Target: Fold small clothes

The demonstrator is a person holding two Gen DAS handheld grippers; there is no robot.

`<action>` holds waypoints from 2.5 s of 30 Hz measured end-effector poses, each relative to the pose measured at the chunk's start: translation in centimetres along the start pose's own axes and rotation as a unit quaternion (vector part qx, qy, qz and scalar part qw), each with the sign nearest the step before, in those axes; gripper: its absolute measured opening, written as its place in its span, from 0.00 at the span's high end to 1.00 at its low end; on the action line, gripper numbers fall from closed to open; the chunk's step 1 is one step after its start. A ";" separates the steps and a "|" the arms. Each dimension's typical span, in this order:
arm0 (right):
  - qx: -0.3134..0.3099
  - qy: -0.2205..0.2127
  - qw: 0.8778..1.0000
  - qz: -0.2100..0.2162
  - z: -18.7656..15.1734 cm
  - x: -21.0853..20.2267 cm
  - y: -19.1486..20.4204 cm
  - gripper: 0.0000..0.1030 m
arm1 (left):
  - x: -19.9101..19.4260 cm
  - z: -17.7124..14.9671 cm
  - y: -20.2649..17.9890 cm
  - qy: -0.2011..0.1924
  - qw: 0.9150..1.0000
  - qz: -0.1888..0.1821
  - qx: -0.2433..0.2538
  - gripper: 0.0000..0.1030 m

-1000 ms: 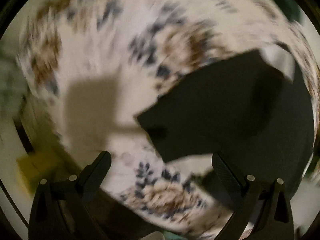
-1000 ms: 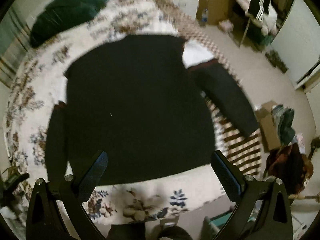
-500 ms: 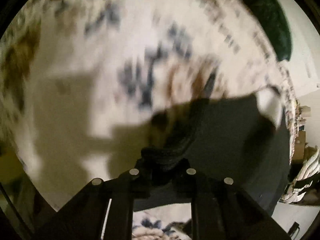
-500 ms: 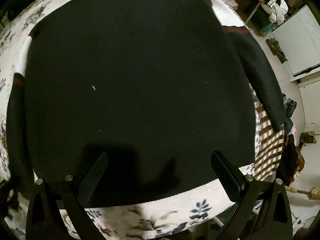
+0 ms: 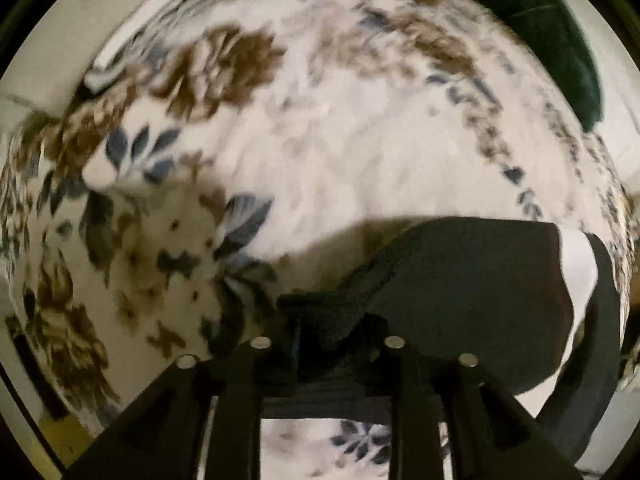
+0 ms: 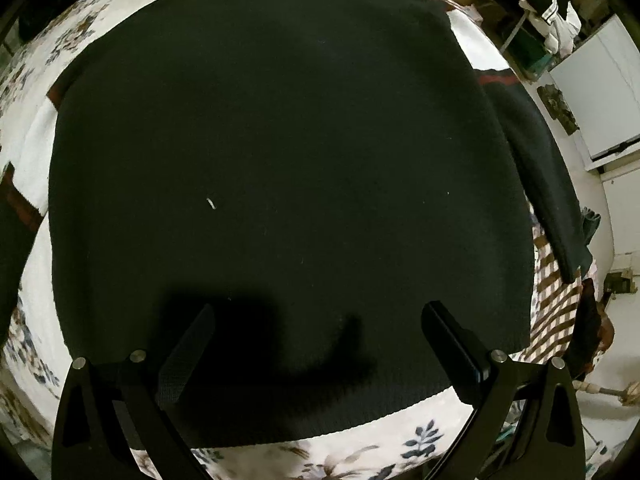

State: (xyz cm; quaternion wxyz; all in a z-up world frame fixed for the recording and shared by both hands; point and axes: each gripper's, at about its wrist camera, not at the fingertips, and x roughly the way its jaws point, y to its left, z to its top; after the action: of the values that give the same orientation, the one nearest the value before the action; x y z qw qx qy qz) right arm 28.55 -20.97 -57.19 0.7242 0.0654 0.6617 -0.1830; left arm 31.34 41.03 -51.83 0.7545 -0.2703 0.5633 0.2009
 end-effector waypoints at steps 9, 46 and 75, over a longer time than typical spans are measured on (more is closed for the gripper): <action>0.052 0.001 0.997 0.050 -2.2 -0.4 -6.9 0.00 | -7.1 -9.8 -6.5 -0.045 0.996 -0.042 0.057 0.29; 0.260 0.081 0.939 0.209 -8.0 4.4 -29.2 0.63 | -0.2 -29.8 -22.6 0.086 0.959 -0.013 0.271 0.83; 0.632 -0.227 0.706 0.226 -12.7 -1.7 -47.4 0.87 | 2.6 -32.5 -45.2 0.028 0.922 -0.036 0.384 0.26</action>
State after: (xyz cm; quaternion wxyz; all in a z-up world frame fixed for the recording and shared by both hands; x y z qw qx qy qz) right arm -0.05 -60.18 -50.04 0.6611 0.6116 0.1726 -0.3988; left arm 35.49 -14.51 -53.27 0.7913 0.0145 0.6078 -0.0654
